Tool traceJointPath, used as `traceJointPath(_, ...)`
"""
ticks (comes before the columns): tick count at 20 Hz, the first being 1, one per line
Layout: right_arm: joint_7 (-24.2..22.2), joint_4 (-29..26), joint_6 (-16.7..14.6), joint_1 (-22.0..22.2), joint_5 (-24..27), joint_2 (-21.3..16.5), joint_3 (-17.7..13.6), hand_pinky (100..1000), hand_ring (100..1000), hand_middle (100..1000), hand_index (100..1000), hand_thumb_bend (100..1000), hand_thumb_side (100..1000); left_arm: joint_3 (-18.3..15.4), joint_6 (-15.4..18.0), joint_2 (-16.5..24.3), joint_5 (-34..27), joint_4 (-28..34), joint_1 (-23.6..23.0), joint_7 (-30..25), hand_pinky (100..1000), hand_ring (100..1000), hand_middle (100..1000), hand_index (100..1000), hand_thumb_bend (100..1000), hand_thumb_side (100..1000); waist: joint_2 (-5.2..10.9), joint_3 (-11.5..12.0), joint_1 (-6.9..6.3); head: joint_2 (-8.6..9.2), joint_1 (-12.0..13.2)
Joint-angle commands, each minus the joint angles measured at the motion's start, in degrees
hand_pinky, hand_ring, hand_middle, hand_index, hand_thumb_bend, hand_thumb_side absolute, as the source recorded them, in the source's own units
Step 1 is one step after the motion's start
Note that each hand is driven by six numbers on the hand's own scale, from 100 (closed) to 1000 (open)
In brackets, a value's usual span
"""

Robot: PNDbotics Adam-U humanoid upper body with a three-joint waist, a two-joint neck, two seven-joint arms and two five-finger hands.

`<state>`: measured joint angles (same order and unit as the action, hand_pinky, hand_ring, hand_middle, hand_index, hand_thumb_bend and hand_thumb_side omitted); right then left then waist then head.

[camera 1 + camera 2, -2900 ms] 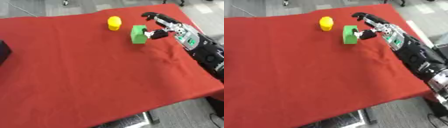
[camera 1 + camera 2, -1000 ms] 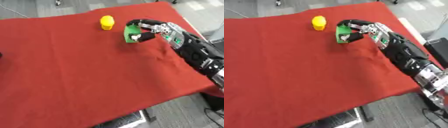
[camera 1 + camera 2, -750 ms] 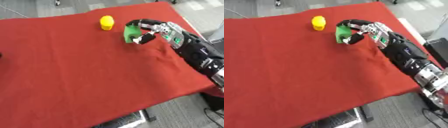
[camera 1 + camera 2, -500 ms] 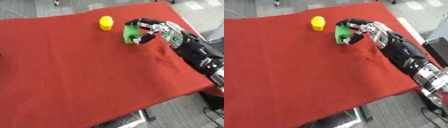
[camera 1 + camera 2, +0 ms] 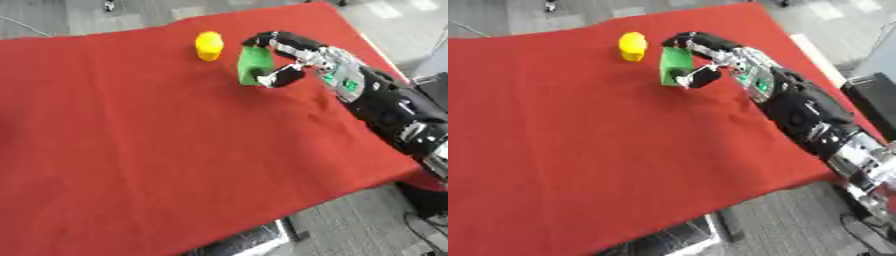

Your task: Pick up the objects with one hand, pass them to the other hand, and then place them into the box on the other side of the table.

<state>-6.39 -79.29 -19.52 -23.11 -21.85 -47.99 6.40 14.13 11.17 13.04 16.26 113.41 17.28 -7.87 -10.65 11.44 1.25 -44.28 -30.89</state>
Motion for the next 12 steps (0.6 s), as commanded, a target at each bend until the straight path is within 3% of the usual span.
traceJointPath(1, 1.7, -7.6, -0.6, -0.7, 2.6, -3.3, -0.2, 949, 581, 412, 921, 100, 222, 0.5, -0.4, 1.4, 1.9, 1.2, -0.2, -0.8, 717, 710, 761, 835, 100, 819, 1.51, -0.6, 0.25, 0.16, 1.6)
traceJointPath(4, 2.0, -15.3, 0.0, -1.1, 5.5, -2.8, 0.8, 950, 565, 409, 918, 100, 274, 1.5, -0.2, 2.5, 4.6, 1.2, -0.6, -1.7, 724, 721, 772, 841, 100, 805, 2.21, -1.7, 0.44, 0.16, 4.2)
traceJointPath(6, 1.8, -22.0, 0.5, -1.6, 8.1, -0.9, 2.5, 952, 555, 409, 917, 100, 329, 2.2, -0.4, 3.2, 6.5, 1.2, -0.6, -1.7, 722, 728, 779, 842, 100, 796, 2.81, -2.7, 0.66, 0.16, 7.9)
traceJointPath(10, -0.1, -33.0, 4.4, -2.8, 13.5, 5.4, 6.8, 962, 532, 402, 906, 100, 447, 4.0, -1.3, 4.0, 8.0, 1.2, 0.8, -0.6, 739, 763, 811, 871, 100, 744, 3.87, -4.0, 0.85, 0.16, 15.8)
traceJointPath(12, -1.4, -34.8, 6.7, -3.9, 17.4, 9.6, 9.2, 970, 526, 402, 901, 100, 470, 5.2, -0.3, 4.5, 10.1, 1.2, 2.2, 0.8, 756, 779, 828, 892, 100, 652, 4.32, -4.3, 0.86, 0.16, 18.5)
